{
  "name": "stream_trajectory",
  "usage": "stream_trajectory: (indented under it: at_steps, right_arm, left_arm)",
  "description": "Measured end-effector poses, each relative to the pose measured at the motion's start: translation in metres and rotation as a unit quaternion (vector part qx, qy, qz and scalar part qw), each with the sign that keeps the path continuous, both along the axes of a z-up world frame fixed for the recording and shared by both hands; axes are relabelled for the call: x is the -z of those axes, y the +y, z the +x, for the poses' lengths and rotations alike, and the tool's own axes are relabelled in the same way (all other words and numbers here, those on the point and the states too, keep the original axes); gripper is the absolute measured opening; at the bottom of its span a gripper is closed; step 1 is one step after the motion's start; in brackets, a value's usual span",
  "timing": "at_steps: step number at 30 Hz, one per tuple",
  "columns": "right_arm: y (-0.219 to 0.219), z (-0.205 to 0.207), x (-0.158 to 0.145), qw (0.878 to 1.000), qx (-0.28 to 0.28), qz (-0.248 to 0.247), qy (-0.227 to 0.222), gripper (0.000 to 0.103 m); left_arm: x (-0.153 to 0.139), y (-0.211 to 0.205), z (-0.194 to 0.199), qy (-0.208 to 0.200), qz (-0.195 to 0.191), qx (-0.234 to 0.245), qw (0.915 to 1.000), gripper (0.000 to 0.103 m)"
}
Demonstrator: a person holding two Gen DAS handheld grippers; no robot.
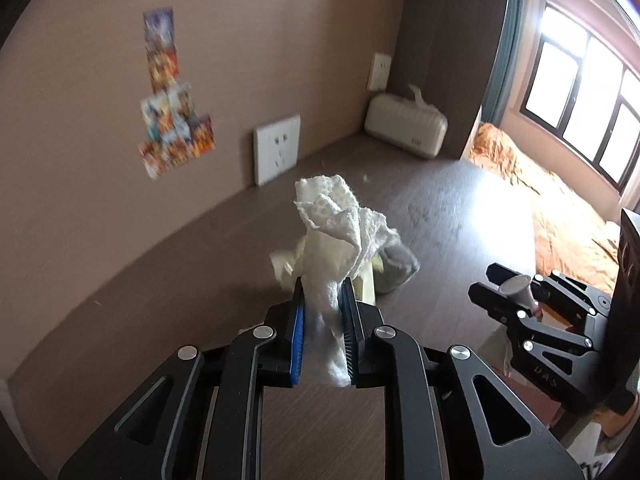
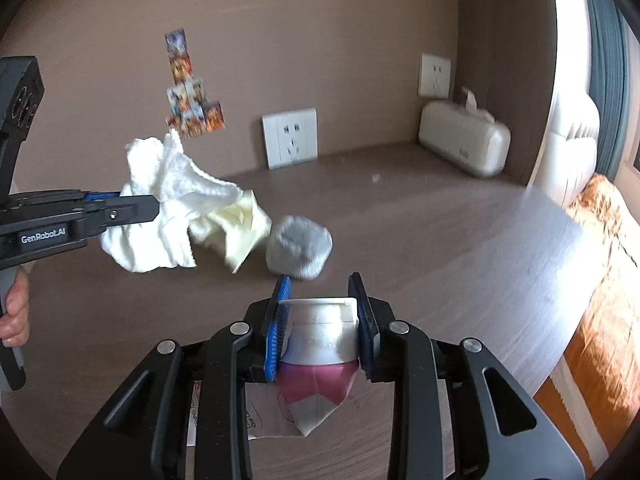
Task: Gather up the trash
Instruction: 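Carry the tissue and cup down over the white bin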
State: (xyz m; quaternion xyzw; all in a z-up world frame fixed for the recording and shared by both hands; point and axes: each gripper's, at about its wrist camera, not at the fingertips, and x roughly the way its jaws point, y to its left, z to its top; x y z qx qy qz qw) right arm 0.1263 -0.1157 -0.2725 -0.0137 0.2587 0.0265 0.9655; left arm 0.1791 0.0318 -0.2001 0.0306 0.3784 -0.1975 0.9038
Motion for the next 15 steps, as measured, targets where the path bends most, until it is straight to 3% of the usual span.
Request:
stream_trajectory:
  at_steps: [8,15]
  right_arm:
    - [-0.010,-0.016,-0.034,0.999,-0.008,-0.010,-0.038,0.032]
    - [-0.039,-0.039,-0.056,0.998,0.013,-0.016,-0.064,0.032]
  left_arm:
    - [-0.063,-0.005,-0.021,-0.059,-0.003,-0.003,0.9983,0.016]
    - [-0.090,-0.042,-0.036,-0.083,-0.005,0.032,0.9960,0.016]
